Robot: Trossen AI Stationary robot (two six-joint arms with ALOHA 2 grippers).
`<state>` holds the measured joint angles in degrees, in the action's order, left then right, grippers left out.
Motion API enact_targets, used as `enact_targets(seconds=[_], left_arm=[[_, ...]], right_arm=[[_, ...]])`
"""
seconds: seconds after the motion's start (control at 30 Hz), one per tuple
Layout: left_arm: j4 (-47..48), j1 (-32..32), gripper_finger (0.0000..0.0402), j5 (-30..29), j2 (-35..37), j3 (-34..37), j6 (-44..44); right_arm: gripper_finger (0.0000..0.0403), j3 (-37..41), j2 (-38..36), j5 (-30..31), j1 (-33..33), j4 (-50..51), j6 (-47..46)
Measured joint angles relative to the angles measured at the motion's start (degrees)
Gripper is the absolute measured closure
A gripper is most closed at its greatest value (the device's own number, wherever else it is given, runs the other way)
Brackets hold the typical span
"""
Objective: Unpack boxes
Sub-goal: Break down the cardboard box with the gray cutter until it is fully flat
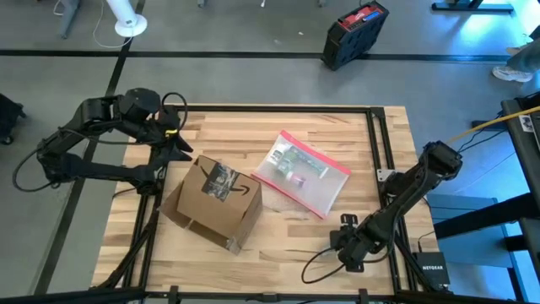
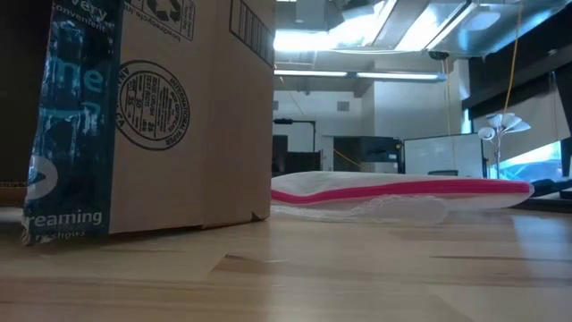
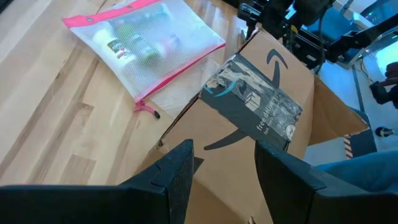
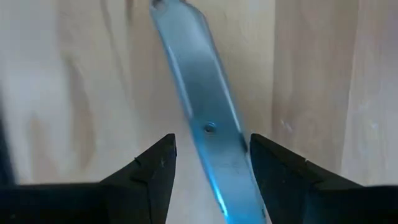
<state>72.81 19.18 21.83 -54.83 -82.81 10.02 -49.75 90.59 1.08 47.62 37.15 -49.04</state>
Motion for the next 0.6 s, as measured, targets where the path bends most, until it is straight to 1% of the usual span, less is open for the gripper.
enact_targets(seconds=[0.13,0.27,0.33,0.43,0.47,0.6], left_arm=[[-0.01,0.0,0.024,0.01,-0.07,0.0,0.0],[0.0,0.0,0.024,0.01,-0.05,0.0,0.02],[0.0,-0.01,0.024,0.01,-0.05,0.0,0.02],[0.0,-0.02,0.024,0.01,-0.05,0.0,-0.01],[-0.02,0.0,0.024,0.01,-0.05,0.0,-0.11],[-0.06,-0.02,0.024,0.01,-0.08,0.0,-1.35]], right_arm=[[0.0207,0.43,3.08,-0.56,0.0,-1.19,0.02],[0.0212,-0.7,5.72,-0.16,0.0,-0.25,-0.27],[0.0229,-1.66,6.86,0.45,-0.43,0.96,-0.83],[0.0281,-3.14,7.56,0.19,-1.55,3.21,-1.54],[0.0287,-3.33,7.58,0.08,-1.91,3.35,-1.45],[0.0287,-4.46,7.67,0.05,-3.62,3.64,0.16]])
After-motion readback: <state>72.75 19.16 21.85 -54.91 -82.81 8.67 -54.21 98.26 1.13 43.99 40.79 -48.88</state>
